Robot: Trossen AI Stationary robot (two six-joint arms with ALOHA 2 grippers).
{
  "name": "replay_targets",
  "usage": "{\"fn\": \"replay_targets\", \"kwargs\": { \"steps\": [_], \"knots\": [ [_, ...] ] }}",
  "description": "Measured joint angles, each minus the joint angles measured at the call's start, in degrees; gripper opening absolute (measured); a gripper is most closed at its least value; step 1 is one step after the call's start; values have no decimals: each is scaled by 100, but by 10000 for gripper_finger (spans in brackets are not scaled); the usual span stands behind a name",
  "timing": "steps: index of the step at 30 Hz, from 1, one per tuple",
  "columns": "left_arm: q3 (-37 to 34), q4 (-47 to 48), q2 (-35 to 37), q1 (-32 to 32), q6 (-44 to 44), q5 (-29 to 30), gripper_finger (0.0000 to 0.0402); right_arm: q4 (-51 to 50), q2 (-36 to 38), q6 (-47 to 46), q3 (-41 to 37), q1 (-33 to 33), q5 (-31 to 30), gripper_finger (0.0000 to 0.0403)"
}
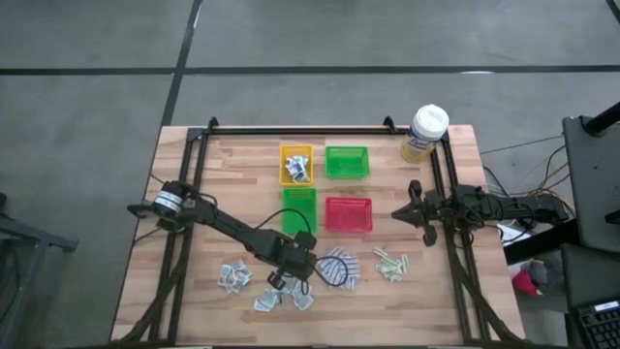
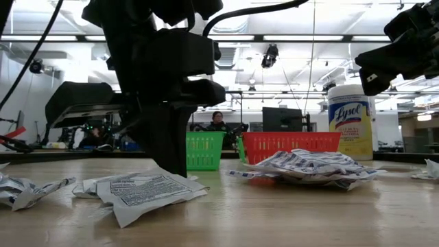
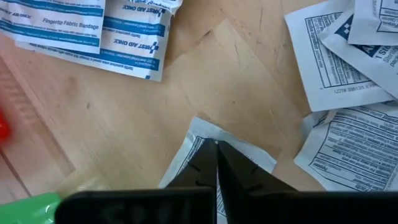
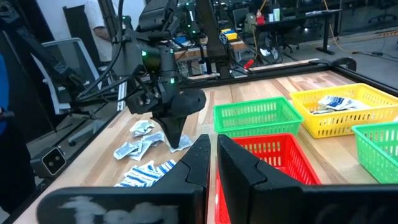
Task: Pick & Place First Aid Supplies
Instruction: Put the blue alcohol pad into the yellow bin
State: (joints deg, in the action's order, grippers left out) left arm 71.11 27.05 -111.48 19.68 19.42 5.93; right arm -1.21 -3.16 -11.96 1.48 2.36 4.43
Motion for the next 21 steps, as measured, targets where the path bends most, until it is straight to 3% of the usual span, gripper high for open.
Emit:
{"fn": "replay_targets", "kwargs": {
  "steps": [10, 17, 21],
  "knots": [
    [151, 308, 71, -1, -335, 103, 3, 0, 0, 0, 1, -1, 0, 28],
    [561, 1006, 258, -7, -1578, 134, 3, 0, 0, 0, 0, 0, 0, 28],
    [668, 1091, 252, -7, -2246, -103, 25, 0, 0, 0, 0, -1, 0, 28]
  ]
}}
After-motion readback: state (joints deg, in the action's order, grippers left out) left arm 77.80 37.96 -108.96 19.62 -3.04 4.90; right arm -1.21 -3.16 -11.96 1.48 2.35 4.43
